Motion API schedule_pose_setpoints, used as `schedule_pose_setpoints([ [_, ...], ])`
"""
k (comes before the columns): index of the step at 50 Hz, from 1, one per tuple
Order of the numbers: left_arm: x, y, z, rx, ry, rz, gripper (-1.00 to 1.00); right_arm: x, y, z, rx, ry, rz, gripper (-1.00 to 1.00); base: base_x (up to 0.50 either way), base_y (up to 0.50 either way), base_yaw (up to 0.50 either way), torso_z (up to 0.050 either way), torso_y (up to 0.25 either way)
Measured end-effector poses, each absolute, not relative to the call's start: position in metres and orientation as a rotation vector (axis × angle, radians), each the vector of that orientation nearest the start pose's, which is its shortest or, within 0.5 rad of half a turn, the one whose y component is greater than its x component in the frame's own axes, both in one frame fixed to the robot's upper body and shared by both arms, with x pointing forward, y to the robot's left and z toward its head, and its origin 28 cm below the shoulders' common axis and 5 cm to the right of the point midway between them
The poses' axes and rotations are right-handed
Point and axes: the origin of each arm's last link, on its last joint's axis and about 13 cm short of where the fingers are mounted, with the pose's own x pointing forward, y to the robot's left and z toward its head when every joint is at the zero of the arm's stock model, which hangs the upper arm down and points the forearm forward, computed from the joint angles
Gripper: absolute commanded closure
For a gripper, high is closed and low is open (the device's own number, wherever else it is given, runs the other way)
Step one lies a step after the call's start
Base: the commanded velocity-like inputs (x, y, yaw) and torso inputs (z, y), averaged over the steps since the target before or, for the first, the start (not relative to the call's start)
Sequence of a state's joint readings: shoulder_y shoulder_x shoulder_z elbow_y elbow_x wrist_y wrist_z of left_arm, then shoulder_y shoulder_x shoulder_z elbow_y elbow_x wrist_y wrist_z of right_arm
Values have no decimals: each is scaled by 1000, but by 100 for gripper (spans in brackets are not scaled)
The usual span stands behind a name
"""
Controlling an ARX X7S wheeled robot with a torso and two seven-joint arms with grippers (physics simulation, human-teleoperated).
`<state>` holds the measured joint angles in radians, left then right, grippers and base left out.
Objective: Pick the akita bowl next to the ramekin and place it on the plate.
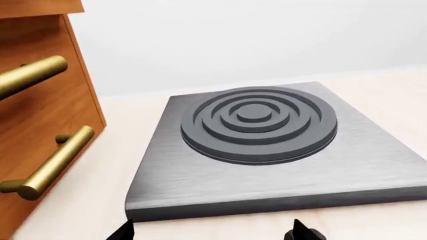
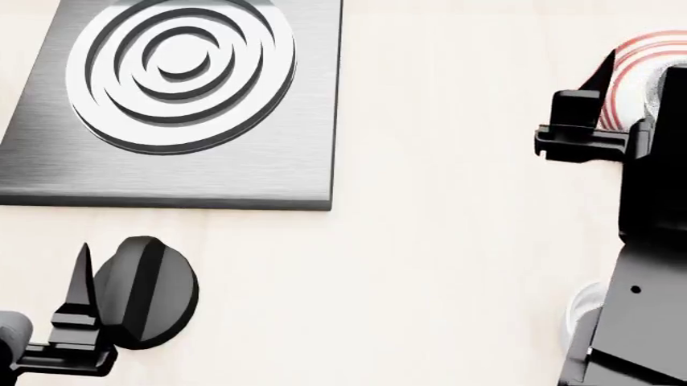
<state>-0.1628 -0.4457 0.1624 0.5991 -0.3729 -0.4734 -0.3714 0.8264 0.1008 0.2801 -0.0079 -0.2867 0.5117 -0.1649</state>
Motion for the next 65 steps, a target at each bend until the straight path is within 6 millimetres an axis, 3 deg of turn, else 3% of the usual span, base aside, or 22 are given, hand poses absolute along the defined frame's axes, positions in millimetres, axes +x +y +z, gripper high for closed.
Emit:
schedule_pose_setpoints([
  [33, 214, 233, 134, 105, -190, 8, -100, 283, -150, 173, -288, -377, -175, -100, 0, 0, 0, 0, 0],
  [65, 213, 224, 128, 110, -161, -27, -100, 256, -124, 133, -350, -426, -79, -100, 0, 0, 0, 0, 0],
])
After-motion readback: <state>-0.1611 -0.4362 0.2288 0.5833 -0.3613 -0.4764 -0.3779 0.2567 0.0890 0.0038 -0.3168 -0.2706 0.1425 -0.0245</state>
